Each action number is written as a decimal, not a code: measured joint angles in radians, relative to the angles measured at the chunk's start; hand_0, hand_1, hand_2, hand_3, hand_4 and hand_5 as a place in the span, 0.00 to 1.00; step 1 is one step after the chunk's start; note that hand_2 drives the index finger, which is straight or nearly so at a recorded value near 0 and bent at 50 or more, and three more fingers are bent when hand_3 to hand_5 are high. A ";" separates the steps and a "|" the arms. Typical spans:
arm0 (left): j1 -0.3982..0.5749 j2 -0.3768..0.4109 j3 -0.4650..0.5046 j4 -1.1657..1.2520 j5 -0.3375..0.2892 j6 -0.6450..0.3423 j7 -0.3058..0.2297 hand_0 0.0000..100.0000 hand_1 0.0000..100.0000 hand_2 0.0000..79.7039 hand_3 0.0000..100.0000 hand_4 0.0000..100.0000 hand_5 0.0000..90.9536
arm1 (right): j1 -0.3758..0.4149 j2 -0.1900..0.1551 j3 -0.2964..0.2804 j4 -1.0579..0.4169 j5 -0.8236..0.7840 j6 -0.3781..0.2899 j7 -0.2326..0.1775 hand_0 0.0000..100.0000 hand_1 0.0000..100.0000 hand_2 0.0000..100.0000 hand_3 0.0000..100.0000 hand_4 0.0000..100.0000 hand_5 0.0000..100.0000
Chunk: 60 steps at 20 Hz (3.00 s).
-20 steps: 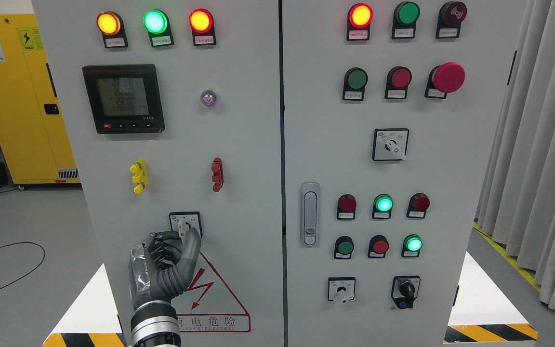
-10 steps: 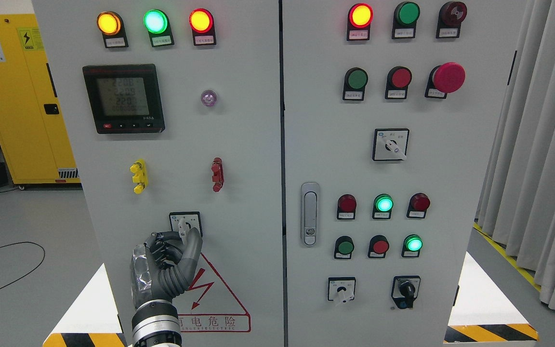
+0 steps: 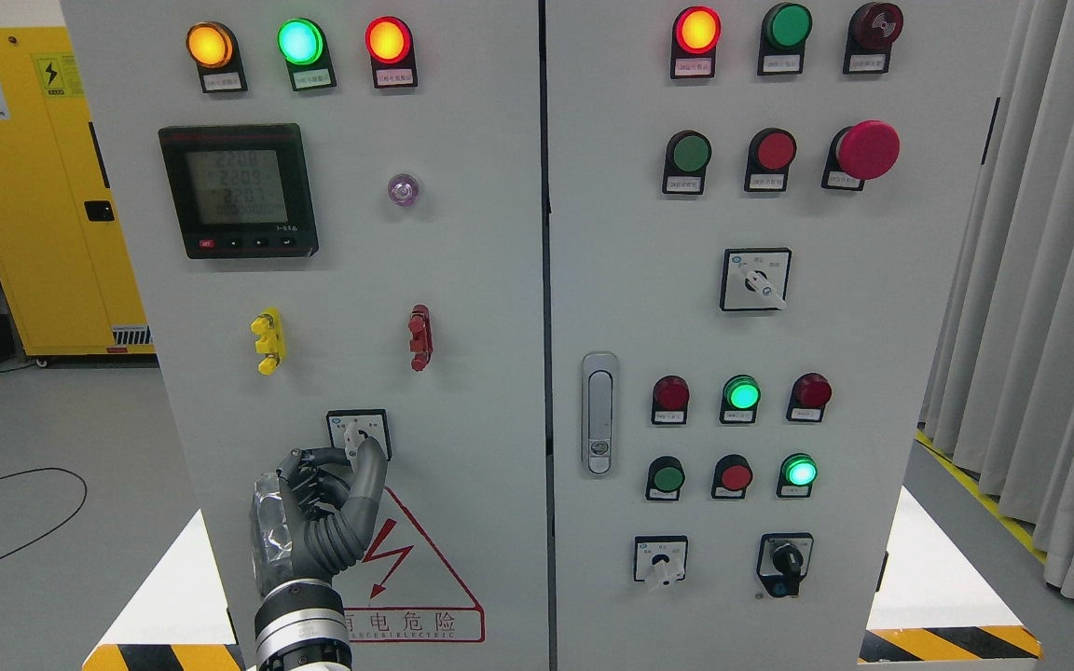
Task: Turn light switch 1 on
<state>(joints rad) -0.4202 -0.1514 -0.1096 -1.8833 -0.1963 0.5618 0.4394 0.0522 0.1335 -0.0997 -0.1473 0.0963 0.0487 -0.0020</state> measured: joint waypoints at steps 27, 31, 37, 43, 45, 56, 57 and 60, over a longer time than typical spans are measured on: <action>-0.003 0.000 0.000 0.002 0.003 -0.001 0.002 0.51 0.59 0.82 0.94 0.88 0.89 | 0.000 0.000 0.000 0.000 0.000 0.000 0.000 0.00 0.50 0.04 0.00 0.00 0.00; -0.003 0.000 0.000 0.002 0.004 -0.003 0.005 0.60 0.61 0.82 0.95 0.88 0.89 | 0.000 0.000 0.000 0.000 0.000 0.000 0.000 0.00 0.50 0.04 0.00 0.00 0.00; -0.004 0.000 0.000 0.002 0.005 -0.003 0.002 0.67 0.62 0.84 0.95 0.88 0.89 | 0.000 0.000 0.000 0.000 0.000 0.000 0.000 0.00 0.50 0.04 0.00 0.00 0.00; -0.004 0.000 0.000 0.003 0.006 -0.004 0.001 0.68 0.62 0.85 0.95 0.88 0.89 | 0.000 0.000 0.000 0.000 0.000 0.000 0.000 0.00 0.50 0.04 0.00 0.00 0.00; -0.004 0.000 0.000 0.003 0.006 -0.007 0.000 0.68 0.62 0.86 0.95 0.88 0.89 | 0.000 0.000 0.000 0.000 0.000 0.000 0.000 0.00 0.50 0.04 0.00 0.00 0.00; -0.005 0.000 0.001 0.004 0.007 0.000 -0.001 0.67 0.61 0.87 0.96 0.89 0.89 | 0.000 0.000 0.000 0.000 0.000 0.000 0.000 0.00 0.50 0.04 0.00 0.00 0.00; -0.005 0.000 0.001 0.004 0.008 0.001 -0.001 0.67 0.61 0.87 0.96 0.89 0.89 | 0.000 0.000 0.000 0.000 0.000 0.000 0.000 0.00 0.50 0.04 0.00 0.00 0.00; -0.005 0.000 0.001 0.005 0.008 0.002 -0.001 0.66 0.61 0.85 0.96 0.89 0.89 | 0.000 0.000 0.000 0.000 0.000 0.000 0.000 0.00 0.50 0.04 0.00 0.00 0.00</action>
<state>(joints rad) -0.4248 -0.1517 -0.1091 -1.8786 -0.1881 0.5638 0.4387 0.0522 0.1335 -0.0997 -0.1473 0.0962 0.0487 -0.0020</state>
